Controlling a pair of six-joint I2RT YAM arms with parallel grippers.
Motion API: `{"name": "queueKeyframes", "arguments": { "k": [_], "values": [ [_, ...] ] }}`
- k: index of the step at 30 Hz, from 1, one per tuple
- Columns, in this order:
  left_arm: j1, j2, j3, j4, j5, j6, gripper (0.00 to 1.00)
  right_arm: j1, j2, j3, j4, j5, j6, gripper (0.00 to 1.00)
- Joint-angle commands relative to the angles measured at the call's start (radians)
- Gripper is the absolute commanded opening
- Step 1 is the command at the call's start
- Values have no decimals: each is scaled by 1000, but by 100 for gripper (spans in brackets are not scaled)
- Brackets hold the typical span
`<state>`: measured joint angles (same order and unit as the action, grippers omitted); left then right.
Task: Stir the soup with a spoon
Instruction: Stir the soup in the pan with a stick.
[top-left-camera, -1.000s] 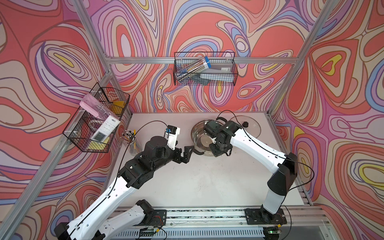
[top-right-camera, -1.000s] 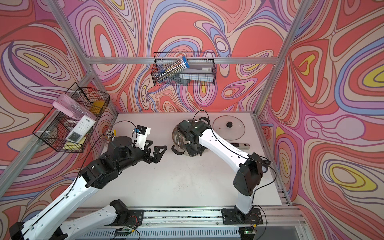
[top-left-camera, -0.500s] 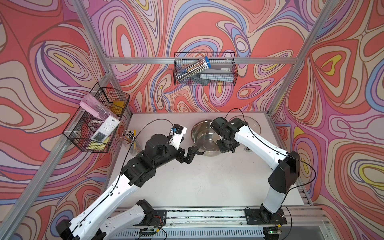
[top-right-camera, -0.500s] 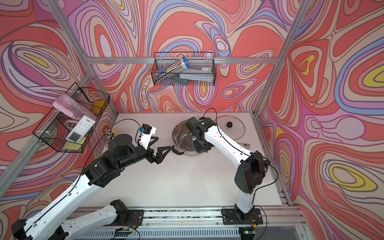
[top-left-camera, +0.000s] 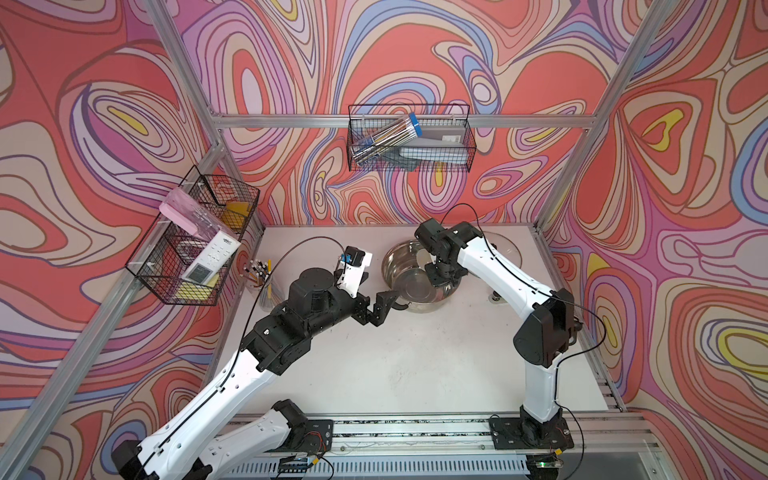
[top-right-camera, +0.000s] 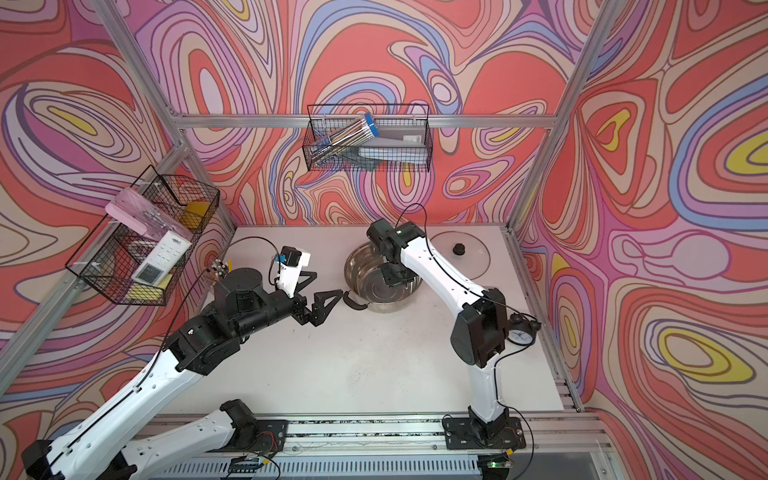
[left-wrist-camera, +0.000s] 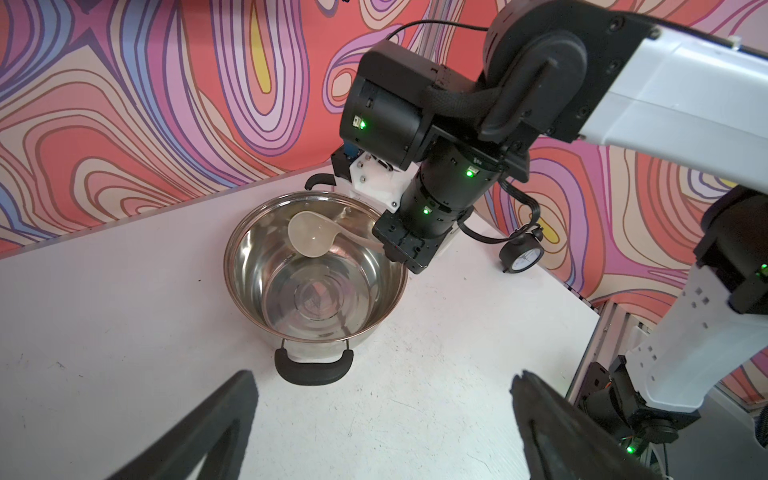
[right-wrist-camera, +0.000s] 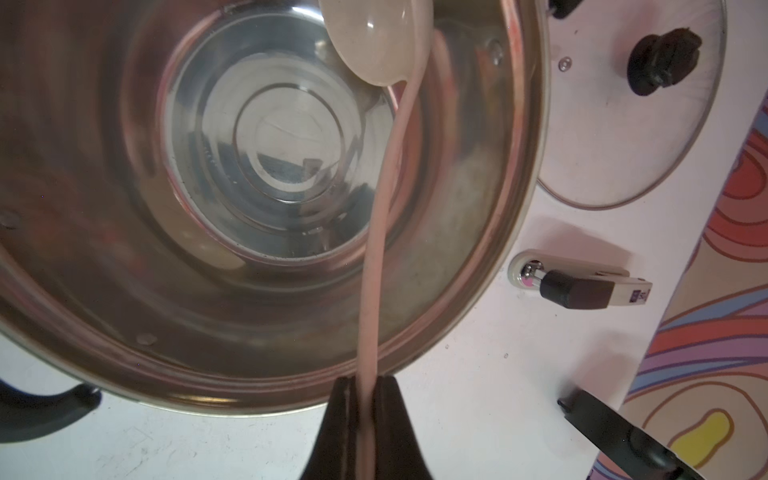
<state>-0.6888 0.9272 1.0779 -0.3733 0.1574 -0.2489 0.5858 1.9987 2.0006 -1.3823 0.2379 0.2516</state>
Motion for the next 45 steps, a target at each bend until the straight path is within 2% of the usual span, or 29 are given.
{"name": "queueKeyframes", "arguments": {
  "k": [1, 10, 19, 28, 38, 45],
  "values": [
    [-6, -18, -10, 34, -5, -18, 99, 24, 24, 55, 13, -43, -16, 0],
    [-6, -15, -18, 46, -14, -20, 99, 122, -8, 20, 14, -112, -3, 0],
    [-6, 2, -27, 65, -6, -24, 99, 143, -167, -165, 11, -128, 70, 0],
    [-6, 28, -31, 92, 10, -39, 99, 138, -278, -307, -39, 14, 107, 0],
    [-8, 18, -27, 86, 1, -53, 99, 23, -233, -237, -32, 43, 54, 0],
    [-8, 3, -27, 70, -15, -62, 99, -2, -96, -117, -1, 37, -4, 0]
  ]
}}
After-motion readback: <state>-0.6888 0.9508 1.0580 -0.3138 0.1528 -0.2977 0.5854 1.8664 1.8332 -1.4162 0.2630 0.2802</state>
